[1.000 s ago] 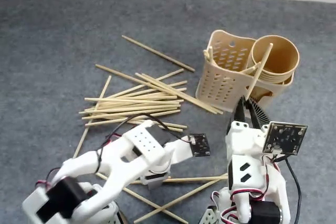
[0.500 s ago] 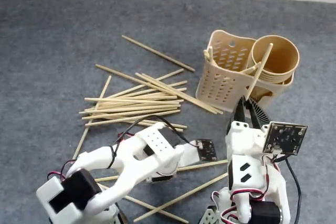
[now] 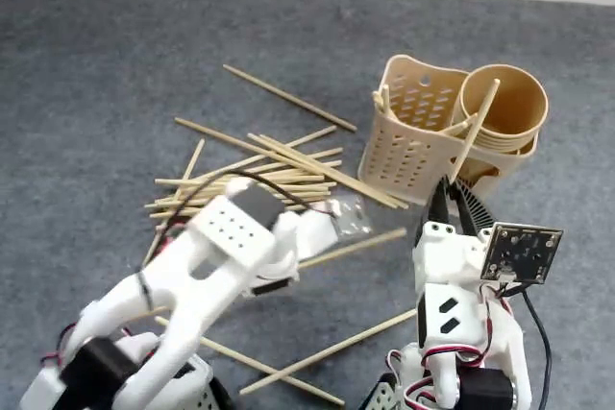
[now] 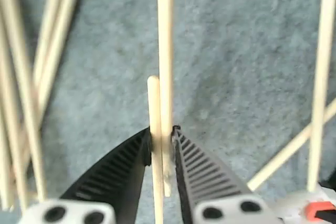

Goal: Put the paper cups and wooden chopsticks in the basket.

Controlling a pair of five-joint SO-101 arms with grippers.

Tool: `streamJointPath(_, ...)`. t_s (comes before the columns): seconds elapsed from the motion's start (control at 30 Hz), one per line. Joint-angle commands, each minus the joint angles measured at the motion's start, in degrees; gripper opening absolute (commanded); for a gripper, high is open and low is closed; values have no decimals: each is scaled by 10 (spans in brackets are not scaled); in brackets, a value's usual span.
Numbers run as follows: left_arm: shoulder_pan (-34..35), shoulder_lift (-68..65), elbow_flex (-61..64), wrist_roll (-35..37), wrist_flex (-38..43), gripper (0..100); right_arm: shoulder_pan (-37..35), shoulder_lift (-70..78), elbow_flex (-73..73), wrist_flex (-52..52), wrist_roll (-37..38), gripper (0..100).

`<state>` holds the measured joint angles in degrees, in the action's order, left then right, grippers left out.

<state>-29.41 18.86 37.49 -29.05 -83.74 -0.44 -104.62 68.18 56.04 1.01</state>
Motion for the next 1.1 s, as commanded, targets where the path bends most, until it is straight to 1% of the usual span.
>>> streamJointPath(0.0,57,97,-40,-10,-27,6,3,-7,-6,-15,-2,5)
streamJointPath(0.1,75,138,-59,-10,-55,6,2,-7,-7,-21,-2,5)
streamJointPath(0.3,82,193,-81,-8,-91,6,2,-7,-7,-105,-2,5)
streamJointPath(0.47,82,235,-82,-6,-91,6,1,-7,-7,-230,-2,5)
streamJointPath(0.57,86,263,-82,-5,-91,6,-14,-7,-7,-291,-1,5)
streamJointPath(0.7,122,289,-82,33,-86,6,-41,-6,-7,-363,27,5)
streamJointPath(0.8,145,305,-82,42,-86,6,-73,-6,-7,-423,49,5)
streamJointPath(1.0,178,354,-82,43,-77,6,-81,0,-7,-512,50,5)
streamJointPath(1.07,189,370,-82,51,-77,6,-81,31,-10,-534,54,5)
